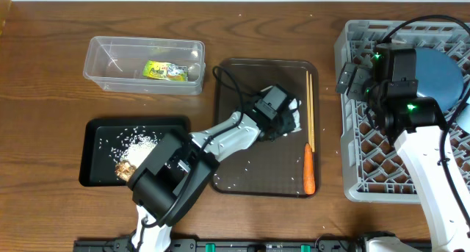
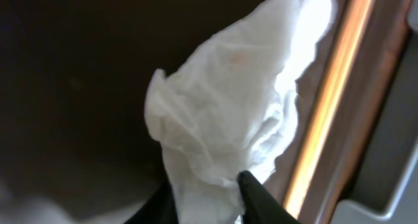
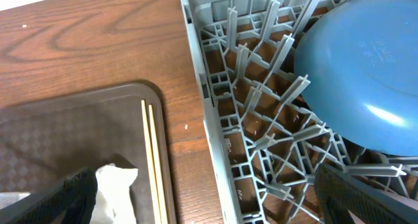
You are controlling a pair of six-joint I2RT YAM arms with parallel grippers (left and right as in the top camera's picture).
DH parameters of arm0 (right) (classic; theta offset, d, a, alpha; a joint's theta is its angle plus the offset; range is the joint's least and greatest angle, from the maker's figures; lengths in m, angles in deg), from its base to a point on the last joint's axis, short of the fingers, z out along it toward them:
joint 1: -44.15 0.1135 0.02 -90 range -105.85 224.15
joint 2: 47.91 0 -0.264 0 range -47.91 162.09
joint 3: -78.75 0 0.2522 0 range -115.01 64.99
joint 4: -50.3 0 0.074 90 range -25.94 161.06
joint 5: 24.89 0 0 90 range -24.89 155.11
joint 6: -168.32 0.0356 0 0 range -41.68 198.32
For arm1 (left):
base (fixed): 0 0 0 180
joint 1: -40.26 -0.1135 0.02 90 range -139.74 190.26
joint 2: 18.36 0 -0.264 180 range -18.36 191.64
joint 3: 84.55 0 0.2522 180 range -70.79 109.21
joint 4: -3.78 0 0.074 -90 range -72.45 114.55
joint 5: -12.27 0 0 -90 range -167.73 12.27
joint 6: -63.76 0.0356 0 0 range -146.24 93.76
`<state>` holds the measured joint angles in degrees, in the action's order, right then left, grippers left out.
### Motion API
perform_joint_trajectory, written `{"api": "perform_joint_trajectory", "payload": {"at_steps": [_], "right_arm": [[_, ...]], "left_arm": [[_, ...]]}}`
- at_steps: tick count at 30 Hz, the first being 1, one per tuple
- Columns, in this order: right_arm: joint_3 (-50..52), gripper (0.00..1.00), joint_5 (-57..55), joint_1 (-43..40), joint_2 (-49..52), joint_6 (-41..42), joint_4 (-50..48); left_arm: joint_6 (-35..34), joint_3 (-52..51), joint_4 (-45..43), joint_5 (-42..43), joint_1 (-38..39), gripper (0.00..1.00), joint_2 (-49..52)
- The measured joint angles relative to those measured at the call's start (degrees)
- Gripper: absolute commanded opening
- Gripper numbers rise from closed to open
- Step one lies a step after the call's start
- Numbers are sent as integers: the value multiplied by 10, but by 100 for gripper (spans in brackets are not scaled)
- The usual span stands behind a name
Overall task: Sort waste into correct bins and load items into the dishwasher rack
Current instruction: 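Close the left gripper on the white tissue, then carry the tissue left over the clear bin and release it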
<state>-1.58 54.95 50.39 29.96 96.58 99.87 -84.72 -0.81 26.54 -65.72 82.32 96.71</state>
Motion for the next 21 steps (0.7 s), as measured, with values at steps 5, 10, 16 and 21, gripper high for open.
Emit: {"api": "perform_joint_trajectory", "payload": {"at_steps": [5,10,16,21], "right_arm": [[0,99,0,0,0,0,0],[0,99,0,0,0,0,0],[0,99,0,0,0,0,0],[0,99,0,0,0,0,0]], "left_arm": [[8,-1,15,-4,-17,6,-1],[32,-3,17,-5,-31,6,-27],[63,-3,24,-37,-56,6,-146],[74,-3,31,-106,-104,6,-249]]}}
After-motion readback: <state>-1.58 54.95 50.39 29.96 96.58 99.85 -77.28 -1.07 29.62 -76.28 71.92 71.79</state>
